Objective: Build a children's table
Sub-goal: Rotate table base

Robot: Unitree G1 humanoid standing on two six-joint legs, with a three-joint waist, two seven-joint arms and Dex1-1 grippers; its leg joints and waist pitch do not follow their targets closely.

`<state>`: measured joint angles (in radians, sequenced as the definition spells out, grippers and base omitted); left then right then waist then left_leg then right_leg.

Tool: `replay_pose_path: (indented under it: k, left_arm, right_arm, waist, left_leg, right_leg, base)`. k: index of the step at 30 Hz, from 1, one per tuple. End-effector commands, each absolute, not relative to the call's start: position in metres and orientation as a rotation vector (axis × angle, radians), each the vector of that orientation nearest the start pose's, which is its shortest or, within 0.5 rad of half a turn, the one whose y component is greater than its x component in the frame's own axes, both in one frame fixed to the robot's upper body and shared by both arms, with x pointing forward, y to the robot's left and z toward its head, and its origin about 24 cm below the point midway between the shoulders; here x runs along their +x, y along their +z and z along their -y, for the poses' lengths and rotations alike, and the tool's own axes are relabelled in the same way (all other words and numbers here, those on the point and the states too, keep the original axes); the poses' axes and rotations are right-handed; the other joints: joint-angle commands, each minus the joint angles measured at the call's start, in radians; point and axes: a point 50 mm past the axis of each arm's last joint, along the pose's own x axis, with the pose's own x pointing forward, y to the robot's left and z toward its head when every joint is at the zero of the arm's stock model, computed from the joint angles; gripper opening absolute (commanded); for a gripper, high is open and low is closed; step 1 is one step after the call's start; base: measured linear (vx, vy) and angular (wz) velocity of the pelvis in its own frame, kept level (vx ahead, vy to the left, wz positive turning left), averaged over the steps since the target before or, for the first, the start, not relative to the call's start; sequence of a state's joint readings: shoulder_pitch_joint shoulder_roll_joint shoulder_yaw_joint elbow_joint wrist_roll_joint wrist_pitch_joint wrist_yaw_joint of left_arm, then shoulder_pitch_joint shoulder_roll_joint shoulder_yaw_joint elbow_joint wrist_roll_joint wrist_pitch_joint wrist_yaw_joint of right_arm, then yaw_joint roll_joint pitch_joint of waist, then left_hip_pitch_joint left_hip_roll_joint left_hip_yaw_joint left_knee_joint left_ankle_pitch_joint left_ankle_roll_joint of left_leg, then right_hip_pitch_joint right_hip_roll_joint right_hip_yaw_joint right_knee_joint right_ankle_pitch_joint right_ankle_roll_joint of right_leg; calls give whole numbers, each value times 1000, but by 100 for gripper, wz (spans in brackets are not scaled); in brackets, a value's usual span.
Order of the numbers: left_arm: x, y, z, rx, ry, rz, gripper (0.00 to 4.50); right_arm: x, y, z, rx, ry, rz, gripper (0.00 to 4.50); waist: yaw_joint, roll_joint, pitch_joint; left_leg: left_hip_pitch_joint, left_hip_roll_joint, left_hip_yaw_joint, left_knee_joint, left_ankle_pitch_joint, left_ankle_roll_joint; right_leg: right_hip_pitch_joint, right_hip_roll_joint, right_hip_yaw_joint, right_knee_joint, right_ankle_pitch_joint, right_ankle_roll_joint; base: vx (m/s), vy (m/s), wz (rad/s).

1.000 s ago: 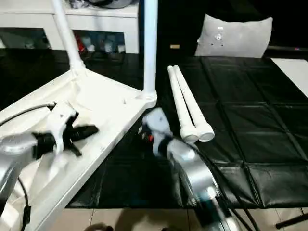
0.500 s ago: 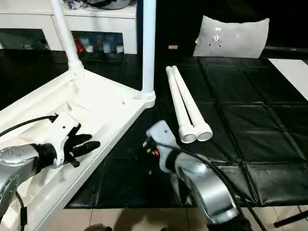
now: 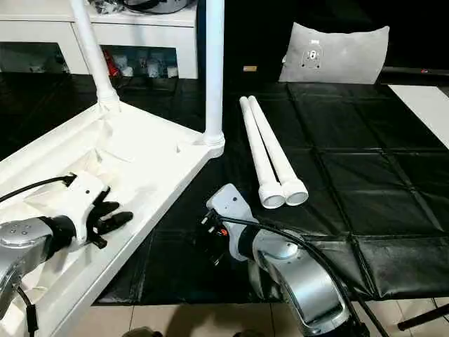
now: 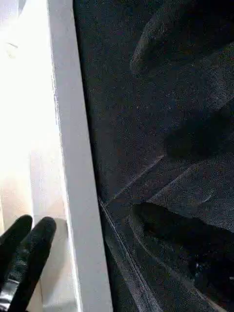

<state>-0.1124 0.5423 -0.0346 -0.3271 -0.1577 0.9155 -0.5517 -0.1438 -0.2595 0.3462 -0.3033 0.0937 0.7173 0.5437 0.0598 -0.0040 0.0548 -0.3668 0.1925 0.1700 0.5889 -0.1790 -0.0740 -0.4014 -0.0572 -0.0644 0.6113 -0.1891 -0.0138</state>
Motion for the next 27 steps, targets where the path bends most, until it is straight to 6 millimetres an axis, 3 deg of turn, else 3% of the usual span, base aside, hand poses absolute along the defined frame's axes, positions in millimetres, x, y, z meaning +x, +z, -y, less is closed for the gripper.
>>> replay_pose_path:
  k: [1, 3, 7, 8, 11, 15, 21, 22, 24, 27]
  left_arm:
    - [249, 78, -206, 266, -478, -583, 156]
    - [250, 77, -206, 265, -477, -590, 122]
    - [250, 74, -207, 264, -476, -605, 112]
    - [250, 73, -207, 263, -476, -612, 85]
    - [250, 69, -209, 285, -478, -653, 75]
    - [252, 65, -211, 299, -466, -670, 34]
    - [275, 71, -203, 248, -445, -606, 12]
    - [287, 72, -201, 221, -415, -581, 12]
    - [305, 72, -200, 202, -363, -550, 12]
    - [320, 72, -200, 166, -310, -513, 12]
  right_arm:
    - [235, 63, 83, -180, 890, -404, 450]
    - [235, 63, 83, -188, 894, -404, 450]
    - [233, 64, 81, -175, 916, -408, 450]
    - [232, 64, 81, -169, 927, -411, 450]
    - [228, 64, 80, -166, 959, -424, 450]
    - [228, 64, 81, -179, 953, -422, 450]
    - [233, 67, 84, -184, 910, -408, 450]
    - [235, 68, 86, -189, 893, -403, 450]
    - [238, 68, 90, -201, 867, -396, 450]
    - [240, 68, 91, -210, 854, -391, 450]
  waist:
    - [0, 7, -52]
    - [0, 11, -52]
    - [0, 10, -54]
    - [1, 12, -54]
    - [1, 11, -54]
    - [0, 13, -52]
    - [1, 14, -52]
    - [0, 12, -51]
    - [4, 12, -54]
    - [4, 5, -55]
  left_leg:
    - [10, 29, -16, -74, -274, -17]
    - [11, 29, -16, -74, -275, -20]
    - [10, 28, -16, -73, -269, -18]
    - [11, 29, -16, -73, -266, -18]
    - [11, 30, -16, -74, -265, -17]
    - [11, 28, -17, -73, -278, -21]
    - [19, 25, -17, -71, -304, -23]
    - [17, 24, -17, -71, -309, -24]
    - [24, 24, -17, -67, -313, -26]
    - [8, 20, -20, -70, -286, -20]
  right_leg:
    - [35, -66, 53, -92, -369, -83]
    - [35, -66, 53, -90, -355, -89]
    - [38, -65, 53, -89, -341, -91]
    - [38, -66, 53, -88, -334, -94]
    - [39, -65, 53, -86, -321, -98]
    - [39, -67, 53, -90, -354, -93]
    - [33, -66, 50, -101, -407, -78]
    - [34, -65, 49, -102, -416, -74]
    - [30, -67, 49, -104, -421, -68]
    - [44, -69, 46, -104, -417, -48]
  base:
    - [0, 0, 0]
    - [0, 0, 0]
    - [0, 0, 0]
    - [0, 0, 0]
    - [0, 0, 0]
    - [0, 0, 0]
    - [0, 0, 0]
    - [0, 0, 0]
    - [0, 0, 0]
    - [0, 0, 0]
